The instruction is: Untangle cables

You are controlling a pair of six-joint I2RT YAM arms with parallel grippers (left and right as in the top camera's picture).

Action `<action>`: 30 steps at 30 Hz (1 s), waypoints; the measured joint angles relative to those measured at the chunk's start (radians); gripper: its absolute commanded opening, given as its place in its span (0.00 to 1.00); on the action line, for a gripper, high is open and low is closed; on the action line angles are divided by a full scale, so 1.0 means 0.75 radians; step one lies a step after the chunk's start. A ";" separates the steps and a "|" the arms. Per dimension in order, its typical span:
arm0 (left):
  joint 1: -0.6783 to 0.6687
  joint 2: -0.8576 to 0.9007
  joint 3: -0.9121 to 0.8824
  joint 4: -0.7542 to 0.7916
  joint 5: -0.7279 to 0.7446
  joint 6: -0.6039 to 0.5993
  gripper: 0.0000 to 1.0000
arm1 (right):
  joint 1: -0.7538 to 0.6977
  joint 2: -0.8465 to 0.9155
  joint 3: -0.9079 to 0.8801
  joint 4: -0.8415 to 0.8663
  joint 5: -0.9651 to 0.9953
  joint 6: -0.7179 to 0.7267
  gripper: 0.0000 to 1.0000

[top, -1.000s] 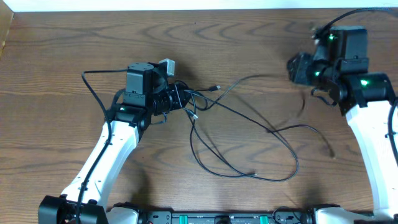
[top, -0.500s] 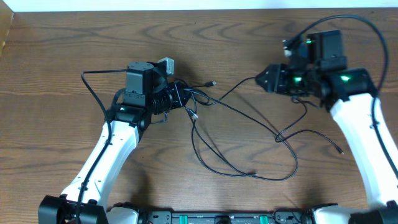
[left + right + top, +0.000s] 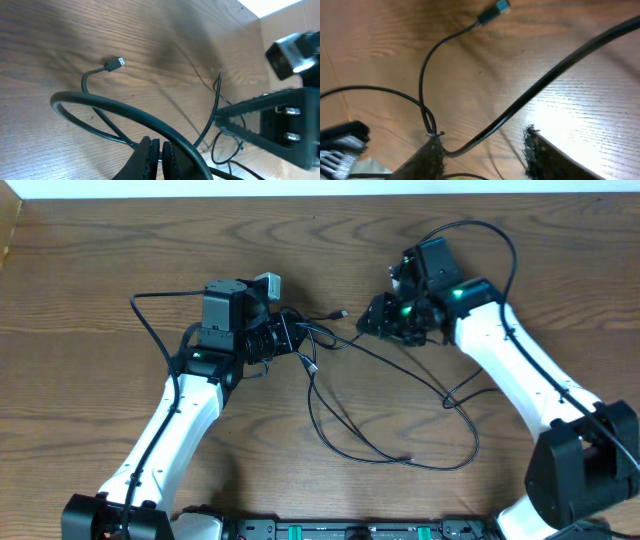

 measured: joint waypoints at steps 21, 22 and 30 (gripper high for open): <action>0.000 0.000 -0.001 -0.223 -0.179 0.113 0.08 | -0.246 -0.355 0.000 0.376 0.112 -0.209 0.01; 0.000 0.000 -0.001 -0.223 -0.185 0.114 0.08 | -0.280 -0.408 0.002 0.386 0.091 -0.231 0.01; 0.000 0.040 -0.001 -0.223 -0.211 0.114 0.09 | -0.388 -0.497 0.005 0.489 -0.453 -0.321 0.01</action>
